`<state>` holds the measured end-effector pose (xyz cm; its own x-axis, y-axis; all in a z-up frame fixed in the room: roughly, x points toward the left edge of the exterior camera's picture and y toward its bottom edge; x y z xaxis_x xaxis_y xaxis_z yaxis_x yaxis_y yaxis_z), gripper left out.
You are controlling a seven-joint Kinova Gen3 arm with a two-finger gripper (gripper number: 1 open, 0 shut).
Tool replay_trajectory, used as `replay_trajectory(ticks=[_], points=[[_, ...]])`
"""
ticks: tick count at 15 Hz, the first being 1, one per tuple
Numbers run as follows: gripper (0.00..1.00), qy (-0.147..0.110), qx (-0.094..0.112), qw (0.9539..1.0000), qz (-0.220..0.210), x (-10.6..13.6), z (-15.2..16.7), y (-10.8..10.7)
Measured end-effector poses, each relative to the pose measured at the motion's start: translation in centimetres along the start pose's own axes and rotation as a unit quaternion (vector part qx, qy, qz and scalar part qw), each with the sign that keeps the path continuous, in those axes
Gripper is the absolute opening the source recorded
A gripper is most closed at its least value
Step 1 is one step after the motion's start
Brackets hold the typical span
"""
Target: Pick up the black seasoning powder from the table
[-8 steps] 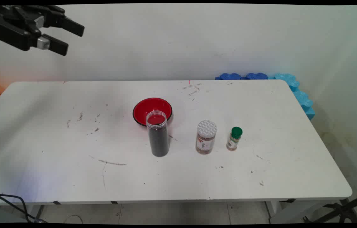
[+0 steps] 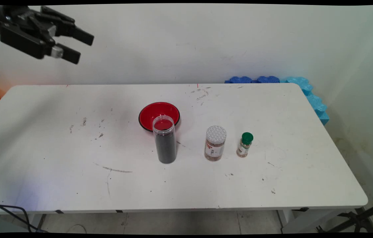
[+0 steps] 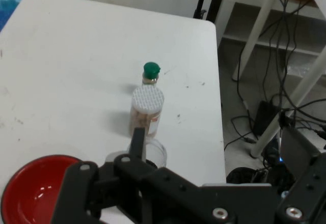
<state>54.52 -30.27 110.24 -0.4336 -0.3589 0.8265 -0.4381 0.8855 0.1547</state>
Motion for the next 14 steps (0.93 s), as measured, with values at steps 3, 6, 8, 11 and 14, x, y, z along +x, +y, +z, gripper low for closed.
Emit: replay_trajectory(ticks=[3,6,8,11,14], points=[[1.00,-0.005,0.004,0.9999,-0.008,-1.3,0.9,0.2],[1.00,-0.015,0.013,0.9997,-0.014,-3.0,2.1,0.6],[1.00,-0.027,0.022,0.9992,-0.017,-4.4,3.2,0.9],[1.00,-0.050,0.044,0.9973,-0.032,-7.4,5.3,1.4],[1.00,-0.067,0.054,0.9956,-0.036,-9.8,7.0,1.7]])
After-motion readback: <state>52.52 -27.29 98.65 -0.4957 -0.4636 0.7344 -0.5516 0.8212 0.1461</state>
